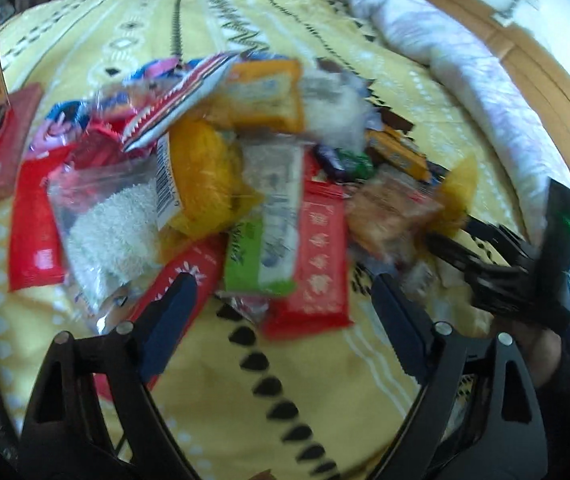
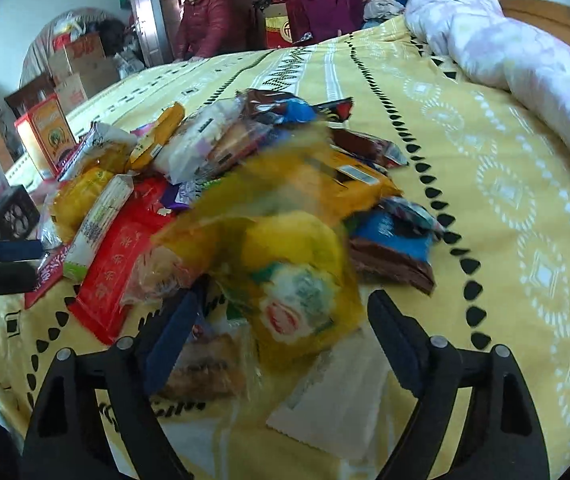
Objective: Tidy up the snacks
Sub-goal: 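Grasp yellow Wangwang bread bag with right tool while left grasps white-green stick pack, then carry the bread bag and stick pack over the basin with both tools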
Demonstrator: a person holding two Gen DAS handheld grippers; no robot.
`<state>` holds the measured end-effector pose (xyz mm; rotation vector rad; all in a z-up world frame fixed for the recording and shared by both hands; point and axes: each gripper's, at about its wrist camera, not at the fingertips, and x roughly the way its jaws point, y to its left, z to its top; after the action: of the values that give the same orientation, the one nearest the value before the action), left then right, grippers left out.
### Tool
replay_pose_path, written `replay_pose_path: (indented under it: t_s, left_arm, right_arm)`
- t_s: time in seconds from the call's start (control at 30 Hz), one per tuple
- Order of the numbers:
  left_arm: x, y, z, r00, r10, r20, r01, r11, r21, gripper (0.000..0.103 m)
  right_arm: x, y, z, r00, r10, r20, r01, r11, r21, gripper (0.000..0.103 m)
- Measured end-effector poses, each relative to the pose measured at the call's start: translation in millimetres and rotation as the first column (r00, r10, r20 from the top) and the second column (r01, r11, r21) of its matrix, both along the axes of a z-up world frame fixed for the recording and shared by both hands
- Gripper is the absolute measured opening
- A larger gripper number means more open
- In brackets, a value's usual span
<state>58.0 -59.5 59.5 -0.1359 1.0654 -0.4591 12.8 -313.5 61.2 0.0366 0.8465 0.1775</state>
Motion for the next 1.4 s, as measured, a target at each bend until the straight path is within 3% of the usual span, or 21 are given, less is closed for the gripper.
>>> replay_pose_path:
  t_s: [0.07,0.1,0.2,0.27,0.37,0.47,0.53,0.7,0.73,0.77,0.8,0.87,1.07,1.2,1.4]
  left_arm:
    - [7,-2,-5,1.0,0.014,-0.011,-0.014,1.0,-0.027,0.075]
    - [10,-4,-7,1.0,0.012,-0.019,-0.013,0.999,-0.039,0.068]
    - [18,-17,-15,1.0,-0.01,-0.02,0.011,1.0,0.018,0.068]
    - [19,-29,-16,0.999,-0.041,-0.005,0.041,0.997,0.067,0.068]
    - [20,-37,-16,0.999,-0.045,0.003,0.044,0.994,0.099,0.068]
    - [21,-34,-19,0.999,-0.036,-0.002,0.036,0.996,0.078,0.068]
    - [22,-30,-20,0.999,-0.032,-0.006,0.032,0.998,0.056,0.068]
    - [33,-27,-26,1.0,0.005,-0.005,-0.005,1.0,0.011,0.067]
    - [32,-26,-27,1.0,0.018,-0.001,-0.018,1.0,0.007,0.065]
    - [30,-24,-26,1.0,0.03,0.007,-0.03,0.999,0.015,0.052]
    - [28,-22,-25,0.999,0.036,0.007,-0.036,0.999,0.004,0.037]
    - [21,-19,-20,0.999,0.05,0.007,-0.05,0.999,-0.012,0.036]
    - [-10,-23,12,0.996,0.029,0.087,-0.028,0.999,-0.019,0.036]
    - [-22,-10,64,0.982,0.061,0.176,-0.051,0.997,-0.062,0.036]
    - [-39,27,165,0.919,0.136,0.37,-0.122,0.991,-0.061,0.036]
  right_arm:
    - [0,-5,3,1.0,-0.001,-0.002,0.001,0.999,0.048,0.087]
    - [1,-6,5,1.0,0.007,0.0,-0.007,0.997,0.075,0.075]
    - [8,-13,1,0.999,-0.002,-0.034,0.006,0.995,0.103,0.069]
    - [9,-21,-7,0.998,-0.021,-0.061,0.03,0.989,0.147,0.07]
    - [8,-18,-6,0.999,-0.035,-0.031,0.038,0.991,0.126,0.073]
    - [8,-18,1,0.999,-0.028,-0.016,0.03,0.99,0.139,0.076]
    - [8,-19,11,1.0,-0.017,0.0,0.017,0.988,0.154,0.086]
    - [26,-12,19,0.999,0.018,-0.029,-0.015,0.994,0.107,0.086]
    - [32,-10,12,0.998,0.027,-0.065,-0.021,0.995,0.093,0.085]
    - [37,-10,4,0.994,0.033,-0.1,-0.023,0.995,0.093,0.081]
    - [39,-12,-3,0.991,0.032,-0.13,-0.018,0.993,0.115,0.065]
    - [35,-20,-4,0.992,0.03,-0.122,-0.008,0.984,0.177,0.063]
    - [7,-25,39,1.0,0.018,-0.007,-0.016,0.975,0.224,0.055]
    - [-13,-30,79,0.998,0.012,0.059,-0.026,0.968,0.249,0.055]
    - [-28,-28,154,0.984,0.035,0.175,-0.078,0.965,0.248,0.055]
